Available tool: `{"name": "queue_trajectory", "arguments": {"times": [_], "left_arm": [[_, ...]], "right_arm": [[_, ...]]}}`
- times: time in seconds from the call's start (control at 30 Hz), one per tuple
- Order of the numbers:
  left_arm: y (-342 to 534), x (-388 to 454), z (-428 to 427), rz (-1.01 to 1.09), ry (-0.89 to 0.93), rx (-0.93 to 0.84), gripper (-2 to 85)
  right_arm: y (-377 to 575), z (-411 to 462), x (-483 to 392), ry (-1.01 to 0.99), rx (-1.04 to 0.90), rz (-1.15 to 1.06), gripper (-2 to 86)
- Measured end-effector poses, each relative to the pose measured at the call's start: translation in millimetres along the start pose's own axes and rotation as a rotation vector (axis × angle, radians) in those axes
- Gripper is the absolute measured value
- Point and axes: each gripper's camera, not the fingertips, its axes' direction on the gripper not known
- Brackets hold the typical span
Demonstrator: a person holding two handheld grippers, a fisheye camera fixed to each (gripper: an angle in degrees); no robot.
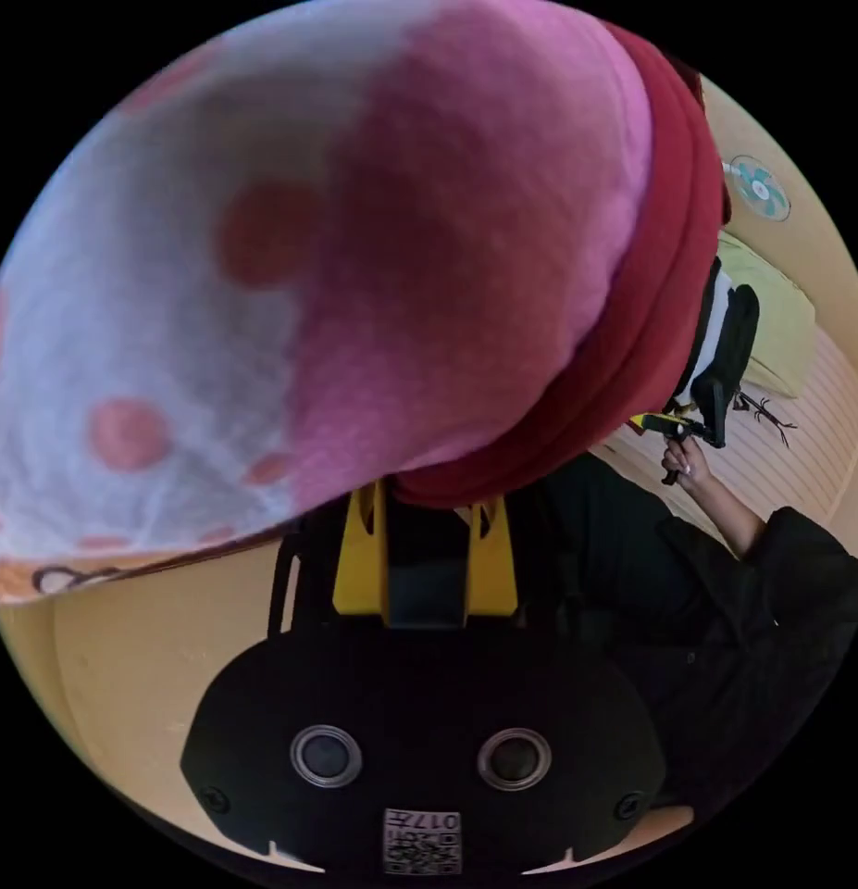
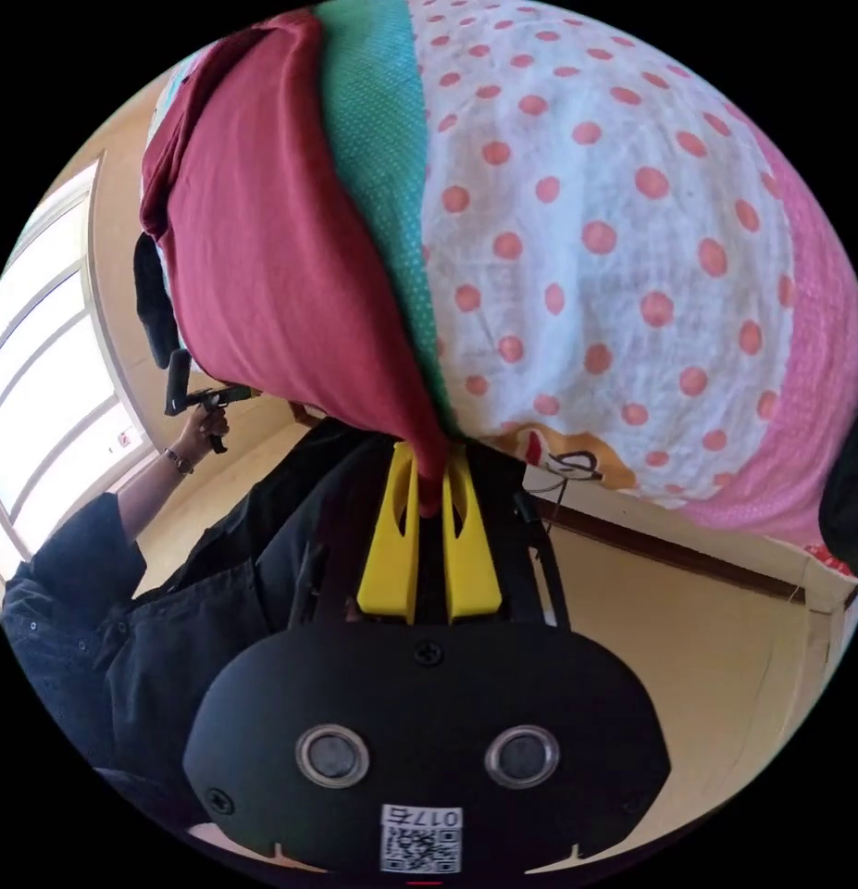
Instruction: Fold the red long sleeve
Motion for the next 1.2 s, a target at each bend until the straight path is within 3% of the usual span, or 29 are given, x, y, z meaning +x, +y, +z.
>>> {"name": "queue_trajectory", "arguments": {"times": [0.07,0.2,0.37,0.57,0.7,0.87,1.1,1.2], "left_arm": [[11.6,11.8,-3.9,0.096,0.147,-0.079,5.4],[56.4,33.0,-64.9,0.229,0.269,-0.036,4.9],[138.9,70.9,-224.1,0.419,0.518,0.306,4.3],[195.5,117.7,-319.5,0.577,0.579,0.461,4.4],[216.6,111.0,-310.5,0.541,0.703,0.468,4.5],[214.5,62.1,-256.1,0.258,0.939,0.467,4.4],[71.4,64.7,-303.7,0.202,1.027,0.580,4.5],[-19.3,64.0,-353.1,0.175,1.004,0.729,6.2]], "right_arm": [[11.7,-12.5,-7.4,-0.002,-0.029,-0.077,4.0],[40.7,-80.0,-27.6,-0.287,0.018,-0.267,2.5],[74.1,-183.1,-73.1,-0.481,0.213,-0.538,1.2],[127.4,-250.7,-95.4,-0.727,0.403,-0.742,0.6],[177.1,-234.4,-79.6,-0.708,0.443,-0.671,0.6],[189.2,-183.5,-40.2,-0.803,0.471,-0.410,0.6],[40.2,-214.3,-40.2,-0.887,0.591,-0.259,1.6],[-56.1,-243.9,-56.9,-0.783,0.619,-0.215,3.8]]}}
